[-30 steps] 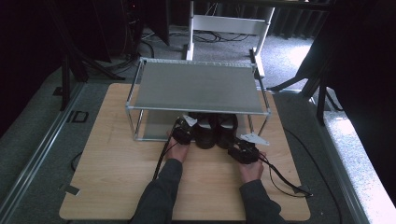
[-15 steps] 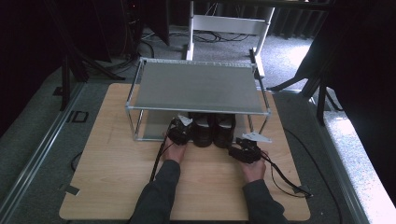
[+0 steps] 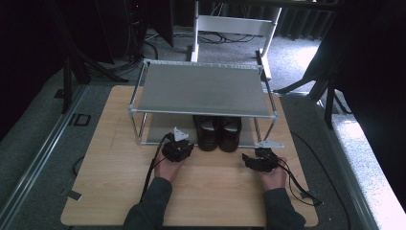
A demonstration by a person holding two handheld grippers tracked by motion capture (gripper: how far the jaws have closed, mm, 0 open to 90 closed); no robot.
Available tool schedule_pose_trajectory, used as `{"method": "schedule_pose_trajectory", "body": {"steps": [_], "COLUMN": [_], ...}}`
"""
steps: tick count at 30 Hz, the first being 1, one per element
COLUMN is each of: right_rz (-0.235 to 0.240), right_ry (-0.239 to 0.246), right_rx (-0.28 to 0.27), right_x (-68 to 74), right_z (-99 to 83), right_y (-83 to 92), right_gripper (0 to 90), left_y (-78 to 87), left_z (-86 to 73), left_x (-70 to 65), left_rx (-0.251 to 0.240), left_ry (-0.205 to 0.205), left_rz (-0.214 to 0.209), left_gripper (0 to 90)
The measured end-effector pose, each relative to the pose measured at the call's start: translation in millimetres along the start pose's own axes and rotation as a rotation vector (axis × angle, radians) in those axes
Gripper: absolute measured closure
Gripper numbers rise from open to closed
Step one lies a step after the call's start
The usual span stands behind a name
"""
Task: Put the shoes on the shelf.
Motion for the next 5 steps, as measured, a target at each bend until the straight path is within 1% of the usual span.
{"method": "schedule_pose_trajectory", "body": {"steps": [1,3,4,5], "right_rz": [-0.006,-0.01,-0.019,-0.02], "right_ry": [0.002,0.003,0.008,0.011], "right_rx": [0.005,0.016,0.023,0.025], "right_x": [-1.5,-4.1,-5.7,-6.4], "right_z": [-1.2,-3.0,-3.8,-4.1], "right_y": [-0.2,-0.7,-0.9,-1.1], "right_gripper": [37.8,37.8,37.8,37.7], "left_y": [2.7,8.3,9.9,11.9], "left_z": [-3.2,-10.7,-13.5,-17.2], "left_x": [0.3,2.0,3.2,5.7], "left_rx": [0.001,0.003,0.005,0.002], "left_ry": [-0.001,-0.007,-0.015,-0.028], "left_rz": [-0.004,0.001,0.007,0.025], "left_gripper": [71.7,71.3,71.0,70.5]}}
Point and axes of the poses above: each handheld gripper's, and its own axes: y roughly backward along the jaws, z roughly out of its top, x roughly to its left, the point moved 9 cm from there along -y, roughly forward along the jaws, and after that the axes turned 13 degrees about z, right-handed, at the moved point
